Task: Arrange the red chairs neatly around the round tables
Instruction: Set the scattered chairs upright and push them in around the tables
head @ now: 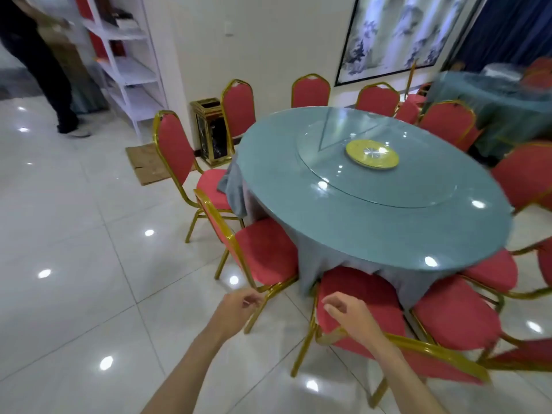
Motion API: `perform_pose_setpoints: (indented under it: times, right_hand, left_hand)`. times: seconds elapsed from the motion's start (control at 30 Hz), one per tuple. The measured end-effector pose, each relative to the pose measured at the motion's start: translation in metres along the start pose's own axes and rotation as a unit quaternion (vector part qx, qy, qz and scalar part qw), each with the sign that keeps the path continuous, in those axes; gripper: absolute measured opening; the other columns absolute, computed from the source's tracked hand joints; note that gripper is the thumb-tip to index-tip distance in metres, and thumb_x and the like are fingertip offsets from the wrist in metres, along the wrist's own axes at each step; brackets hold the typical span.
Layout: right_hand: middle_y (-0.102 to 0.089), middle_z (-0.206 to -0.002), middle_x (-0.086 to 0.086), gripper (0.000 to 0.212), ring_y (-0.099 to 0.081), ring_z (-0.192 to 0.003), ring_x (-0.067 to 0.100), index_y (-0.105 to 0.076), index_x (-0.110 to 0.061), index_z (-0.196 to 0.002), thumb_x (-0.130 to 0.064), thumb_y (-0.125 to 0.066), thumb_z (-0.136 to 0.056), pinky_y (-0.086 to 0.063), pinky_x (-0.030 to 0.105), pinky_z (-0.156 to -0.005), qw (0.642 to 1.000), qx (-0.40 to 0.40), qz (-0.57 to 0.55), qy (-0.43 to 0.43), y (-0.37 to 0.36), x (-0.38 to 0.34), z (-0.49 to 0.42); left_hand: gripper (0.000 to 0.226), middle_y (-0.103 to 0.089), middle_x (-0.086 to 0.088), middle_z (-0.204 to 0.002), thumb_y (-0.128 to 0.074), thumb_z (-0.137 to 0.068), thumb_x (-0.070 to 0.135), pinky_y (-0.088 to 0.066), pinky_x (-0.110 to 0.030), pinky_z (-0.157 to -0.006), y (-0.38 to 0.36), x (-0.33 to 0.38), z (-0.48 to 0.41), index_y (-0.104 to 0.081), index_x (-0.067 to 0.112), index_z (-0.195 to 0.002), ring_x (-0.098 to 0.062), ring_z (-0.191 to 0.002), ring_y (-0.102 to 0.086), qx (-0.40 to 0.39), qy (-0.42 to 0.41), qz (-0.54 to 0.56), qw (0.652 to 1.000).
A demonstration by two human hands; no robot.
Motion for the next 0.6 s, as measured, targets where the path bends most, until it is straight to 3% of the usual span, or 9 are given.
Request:
perform_pose_setpoints:
  times: [0.13,0.33,0.5,0.6]
  right_hand:
    - [-0.077,-0.093,-0.019,0.015,-0.071,-0.092,-0.001,-0.076,-0.032,-0.096,-0.018,-0.070,-0.095,-0.054,0.018,-0.084,0.996,0.021,-0.083,0.010,-0.050,-0.072,-0.020]
    - [-0.078,-0.089,-0.013,0.013,-0.070,-0.087,0.000,-0.077,-0.021,-0.094,-0.011,-0.068,-0.096,-0.050,0.016,-0.079,0.992,-0.008,-0.128,0.002,-0.094,-0.140,-0.055]
    - [-0.078,-0.091,-0.008,0.020,-0.073,-0.088,0.009,-0.076,-0.026,-0.094,-0.010,-0.065,-0.097,-0.058,0.033,-0.085,0.984,0.024,-0.175,-0.013,-0.126,-0.163,-0.114]
    - [-0.076,-0.098,-0.013,0.021,-0.071,-0.095,0.006,-0.074,-0.033,-0.103,-0.015,-0.065,-0.099,-0.059,0.036,-0.089,0.976,0.054,-0.207,-0.028,-0.150,-0.172,-0.153]
  left_hand:
    - [0.029,-0.075,0.002,-0.094,-0.060,-0.092,-0.007,-0.048,-0.008,-0.077,0.062,-0.019,0.001,-0.078,0.015,-0.099,0.006,-0.084,-0.065,0.041,-0.003,0.018,0.999]
    - [0.036,-0.075,0.012,-0.092,-0.059,-0.094,-0.001,-0.055,-0.020,-0.082,0.120,-0.058,-0.021,-0.077,0.030,-0.095,-0.001,-0.087,-0.068,0.054,0.013,0.028,0.998]
    - [0.036,-0.075,0.013,-0.092,-0.059,-0.095,0.000,-0.057,-0.024,-0.085,0.157,-0.097,-0.059,-0.077,0.031,-0.096,-0.002,-0.088,-0.069,0.069,0.032,0.031,0.997]
    - [0.038,-0.075,0.015,-0.091,-0.060,-0.095,0.000,-0.058,-0.025,-0.085,0.177,-0.117,-0.090,-0.076,0.034,-0.095,-0.003,-0.088,-0.069,0.068,0.042,0.026,0.996]
Point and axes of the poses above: each hand's wrist, its own z-axis away from the middle knuckle, its own y-axis out of the back of the hand, x = y × z, the point moved 1 cm from there along -z, towards the middle knuckle
